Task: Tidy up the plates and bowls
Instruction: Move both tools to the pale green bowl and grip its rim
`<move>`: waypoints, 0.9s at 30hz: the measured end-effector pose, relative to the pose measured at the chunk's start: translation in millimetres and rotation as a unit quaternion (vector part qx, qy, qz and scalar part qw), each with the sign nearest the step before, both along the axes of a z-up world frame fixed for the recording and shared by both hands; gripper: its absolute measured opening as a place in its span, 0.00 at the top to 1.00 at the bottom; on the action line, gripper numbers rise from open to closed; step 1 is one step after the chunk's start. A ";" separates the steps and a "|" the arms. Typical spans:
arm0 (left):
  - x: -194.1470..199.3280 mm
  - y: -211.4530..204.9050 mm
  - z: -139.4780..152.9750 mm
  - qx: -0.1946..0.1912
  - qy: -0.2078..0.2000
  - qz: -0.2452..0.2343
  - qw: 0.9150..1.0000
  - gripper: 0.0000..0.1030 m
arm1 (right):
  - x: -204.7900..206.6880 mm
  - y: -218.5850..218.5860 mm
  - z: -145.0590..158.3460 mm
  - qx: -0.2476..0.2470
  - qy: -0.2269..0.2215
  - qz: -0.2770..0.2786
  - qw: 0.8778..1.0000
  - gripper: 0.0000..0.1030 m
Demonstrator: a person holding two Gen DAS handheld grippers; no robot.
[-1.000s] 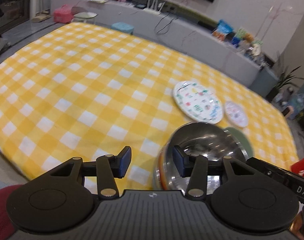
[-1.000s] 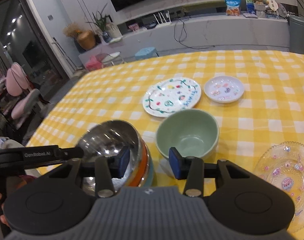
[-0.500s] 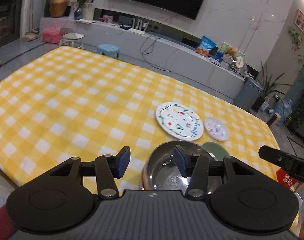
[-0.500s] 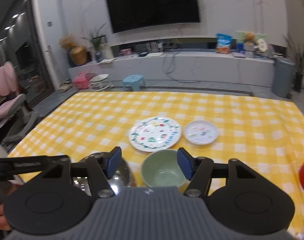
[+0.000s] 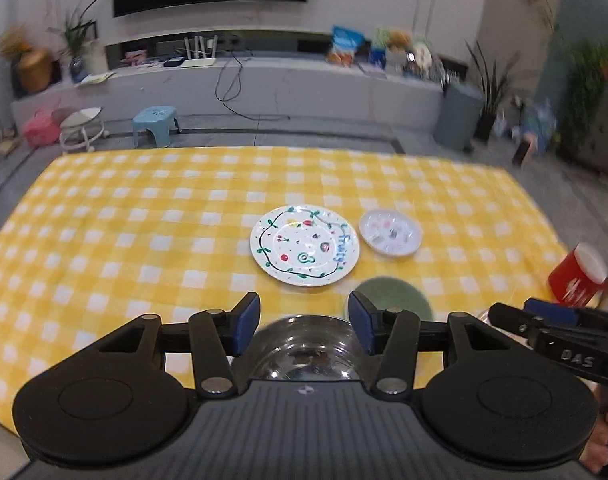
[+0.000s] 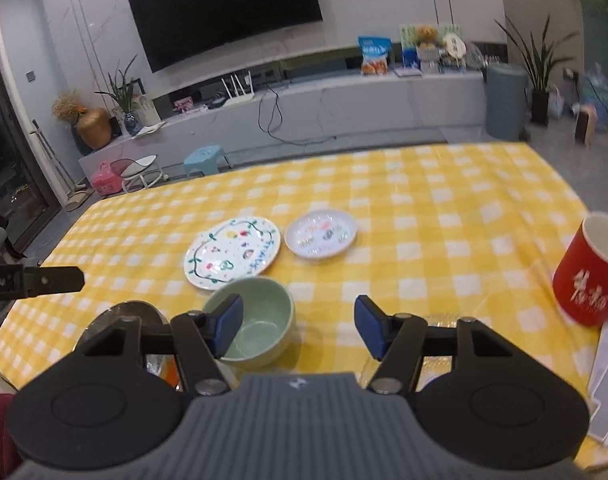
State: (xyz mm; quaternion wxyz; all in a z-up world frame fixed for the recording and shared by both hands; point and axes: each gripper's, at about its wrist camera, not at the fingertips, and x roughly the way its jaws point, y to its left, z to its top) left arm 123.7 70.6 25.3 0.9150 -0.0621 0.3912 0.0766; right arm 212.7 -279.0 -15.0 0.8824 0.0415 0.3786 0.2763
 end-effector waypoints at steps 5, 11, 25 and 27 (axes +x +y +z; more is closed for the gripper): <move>31.2 -6.8 -13.8 0.028 0.042 -0.039 0.998 0.43 | 10.2 2.2 -14.6 0.015 0.032 -0.006 0.999 0.40; 76.5 -0.8 -34.9 0.003 0.133 -0.051 0.990 0.45 | 37.7 19.8 -24.6 0.022 0.071 -0.018 0.997 0.40; 101.3 -8.0 -73.8 -0.047 0.166 -0.111 0.979 0.52 | 61.4 43.4 -71.9 -0.006 0.110 0.003 0.994 0.46; 103.3 -8.1 -78.4 -0.050 0.175 -0.107 0.977 0.57 | 62.4 44.2 -75.3 -0.008 0.111 -0.005 0.994 0.46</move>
